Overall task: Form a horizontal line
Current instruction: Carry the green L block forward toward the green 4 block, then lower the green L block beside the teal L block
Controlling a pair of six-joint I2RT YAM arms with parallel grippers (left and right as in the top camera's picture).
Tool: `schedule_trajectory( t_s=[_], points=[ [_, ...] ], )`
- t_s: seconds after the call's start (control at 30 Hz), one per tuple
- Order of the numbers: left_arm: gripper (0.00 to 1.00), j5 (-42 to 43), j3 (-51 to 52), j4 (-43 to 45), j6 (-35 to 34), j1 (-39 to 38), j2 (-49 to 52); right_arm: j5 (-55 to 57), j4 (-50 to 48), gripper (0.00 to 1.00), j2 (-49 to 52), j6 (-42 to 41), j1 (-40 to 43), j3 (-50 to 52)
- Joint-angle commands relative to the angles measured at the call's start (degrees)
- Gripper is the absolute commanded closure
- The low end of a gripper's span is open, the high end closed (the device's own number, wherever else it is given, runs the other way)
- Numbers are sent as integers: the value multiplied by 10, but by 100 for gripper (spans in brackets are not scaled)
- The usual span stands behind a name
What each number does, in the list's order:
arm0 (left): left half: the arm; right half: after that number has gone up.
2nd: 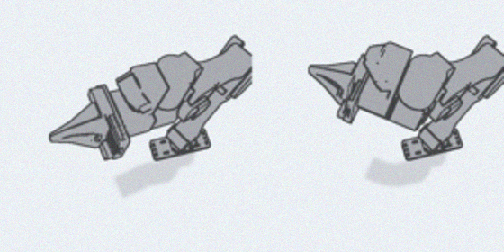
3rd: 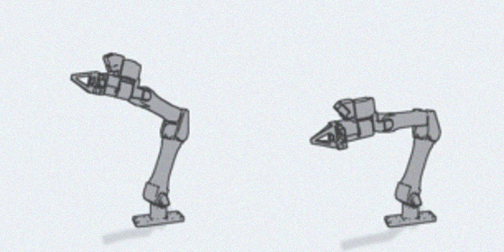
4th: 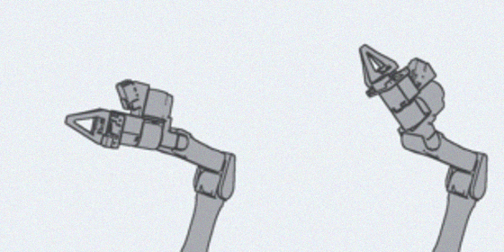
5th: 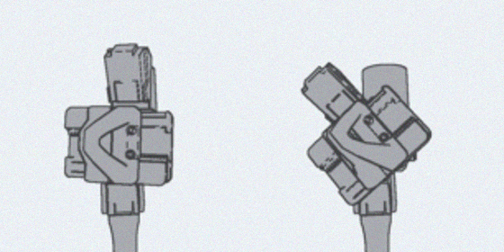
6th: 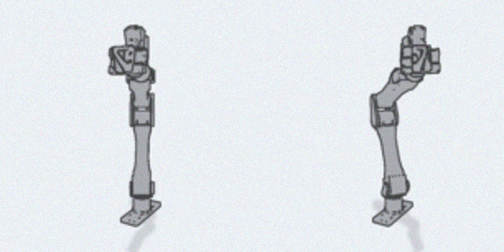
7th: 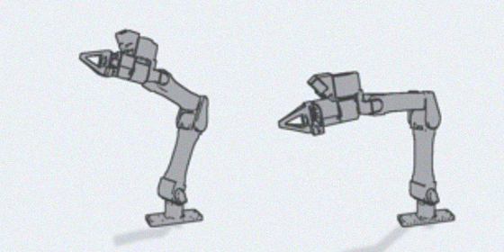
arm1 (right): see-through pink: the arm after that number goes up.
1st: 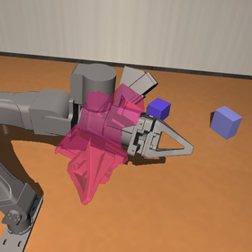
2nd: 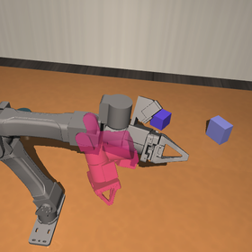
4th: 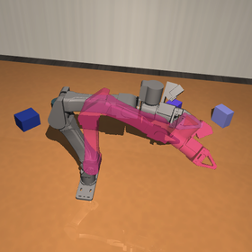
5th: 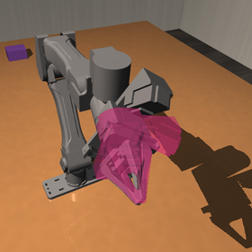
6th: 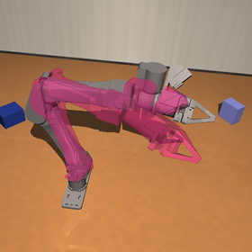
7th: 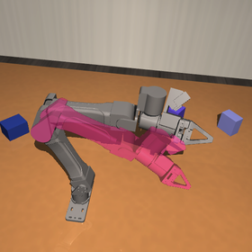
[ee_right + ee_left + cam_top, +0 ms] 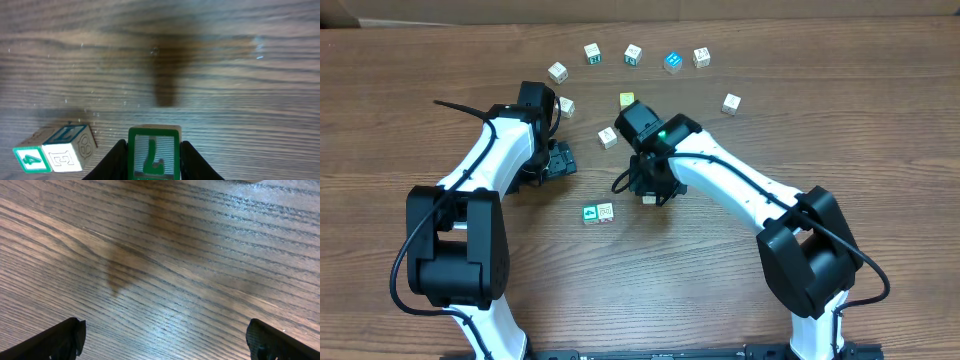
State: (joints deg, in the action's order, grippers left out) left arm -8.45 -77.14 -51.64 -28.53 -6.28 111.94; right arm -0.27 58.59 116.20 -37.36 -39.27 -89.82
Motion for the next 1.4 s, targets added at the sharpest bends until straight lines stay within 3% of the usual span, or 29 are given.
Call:
schedule_trajectory(
  t_s=[0.0, 0.77, 1.37],
  points=[
    [1, -7, 2, -1, -2, -1, 6, -4, -16, 71, -9, -1, -14, 12],
    [0, -7, 2, -1, -2, -1, 6, 19, -54, 67, -9, -1, -24, 43],
    [1, -7, 2, -1, -2, -1, 6, 21, -56, 57, -9, -1, -24, 43]
  ],
)
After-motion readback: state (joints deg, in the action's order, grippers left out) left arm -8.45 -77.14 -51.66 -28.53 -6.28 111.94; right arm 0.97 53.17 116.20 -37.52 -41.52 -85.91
